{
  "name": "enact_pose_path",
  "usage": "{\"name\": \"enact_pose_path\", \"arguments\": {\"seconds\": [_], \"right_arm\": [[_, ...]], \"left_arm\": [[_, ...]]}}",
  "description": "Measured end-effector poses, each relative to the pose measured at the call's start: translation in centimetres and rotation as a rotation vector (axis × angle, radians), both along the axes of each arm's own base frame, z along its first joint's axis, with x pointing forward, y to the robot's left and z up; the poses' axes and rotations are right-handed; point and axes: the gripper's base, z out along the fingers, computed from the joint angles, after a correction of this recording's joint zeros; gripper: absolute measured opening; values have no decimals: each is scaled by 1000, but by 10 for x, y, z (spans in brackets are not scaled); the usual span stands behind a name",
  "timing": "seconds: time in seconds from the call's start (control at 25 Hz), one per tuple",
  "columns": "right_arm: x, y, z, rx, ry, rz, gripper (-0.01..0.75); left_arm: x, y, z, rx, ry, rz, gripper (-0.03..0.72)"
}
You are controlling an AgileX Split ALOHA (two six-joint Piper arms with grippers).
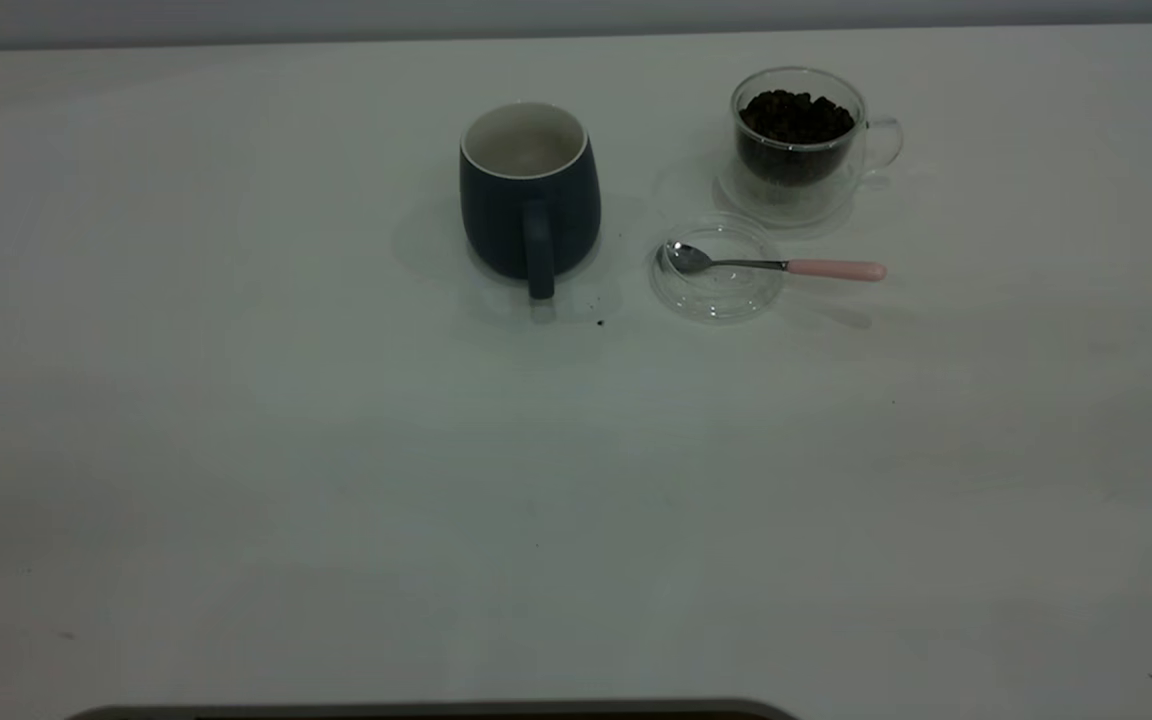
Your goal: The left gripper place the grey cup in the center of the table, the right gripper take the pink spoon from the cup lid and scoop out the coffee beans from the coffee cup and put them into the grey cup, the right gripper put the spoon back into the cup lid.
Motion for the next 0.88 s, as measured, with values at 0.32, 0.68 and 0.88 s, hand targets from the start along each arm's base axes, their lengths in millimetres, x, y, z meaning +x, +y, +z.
{"name": "enact_pose_path", "arguments": {"seconds": [0.32, 0.68, 0.88], "right_arm": [[-12, 0, -4, 2, -54, 1, 591], [-12, 0, -4, 2, -49, 0, 591], [-12, 0, -4, 3, -49, 0, 591]], "left_arm": [[0, 0, 0, 0, 0, 0, 565], [0, 0, 0, 0, 0, 0, 565], [0, 0, 0, 0, 0, 0, 565]]}}
